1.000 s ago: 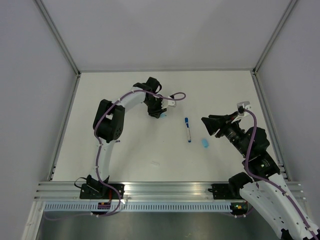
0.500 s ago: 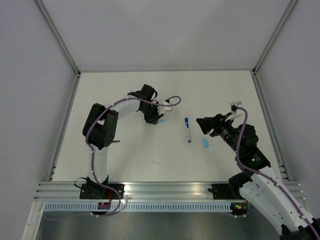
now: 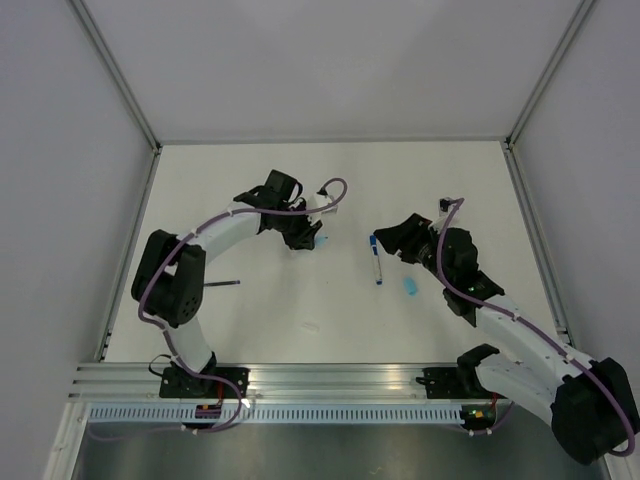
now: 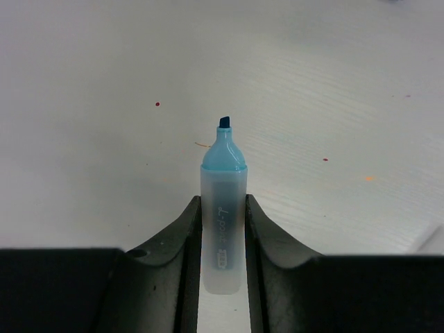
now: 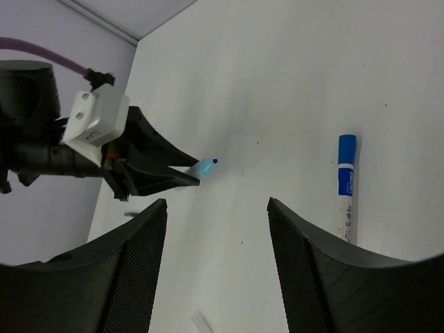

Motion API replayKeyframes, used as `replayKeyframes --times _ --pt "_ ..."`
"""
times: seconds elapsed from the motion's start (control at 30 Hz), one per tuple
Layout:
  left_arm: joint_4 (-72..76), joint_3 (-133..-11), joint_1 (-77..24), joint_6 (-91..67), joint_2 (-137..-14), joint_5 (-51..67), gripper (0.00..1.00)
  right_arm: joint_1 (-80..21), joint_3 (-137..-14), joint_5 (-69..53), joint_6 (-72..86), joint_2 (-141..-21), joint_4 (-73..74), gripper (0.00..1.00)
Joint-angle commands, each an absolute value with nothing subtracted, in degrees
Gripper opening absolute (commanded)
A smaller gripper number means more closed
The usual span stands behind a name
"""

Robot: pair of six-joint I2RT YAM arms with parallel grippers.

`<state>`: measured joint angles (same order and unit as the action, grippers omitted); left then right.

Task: Insert the pens into the pen caps

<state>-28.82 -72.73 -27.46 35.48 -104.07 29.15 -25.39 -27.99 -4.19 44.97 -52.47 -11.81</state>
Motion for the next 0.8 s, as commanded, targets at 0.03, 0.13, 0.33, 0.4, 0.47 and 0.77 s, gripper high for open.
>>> replayKeyframes --times 0.03,0.13,0.33,0.4,0.47,0.77 --pt "-23.48 -69.88 -27.60 28.31 -95.91 33.82 0.02 -26.72 -28.65 -2.81 50.88 -58.09 -21.87 0.69" --pt "-18.47 -67.59 -27.69 22.01 -92.39 37.07 0.02 -27.95 -29.44 -2.20 53.43 -61.78 -27.05 0.69" --pt "-0.56 -58.54 -29.61 9.69 -87.45 39.29 0.02 -33.57 -30.23 4.12 56.34 -65.20 -34.18 0.70" --pt "1.48 -57.13 -30.85 8.70 -87.10 38.67 0.02 -35.59 -31.99 6.14 55.64 -66.09 -34.37 0.70" --pt "3.60 -55.91 -31.81 7.91 -87.19 38.50 0.02 -37.17 -33.48 7.81 54.15 -67.32 -33.66 0.70" --pt "9.48 -53.53 -32.61 6.24 -85.70 38.93 0.02 -39.19 -33.93 12.83 52.65 -69.43 -31.99 0.68"
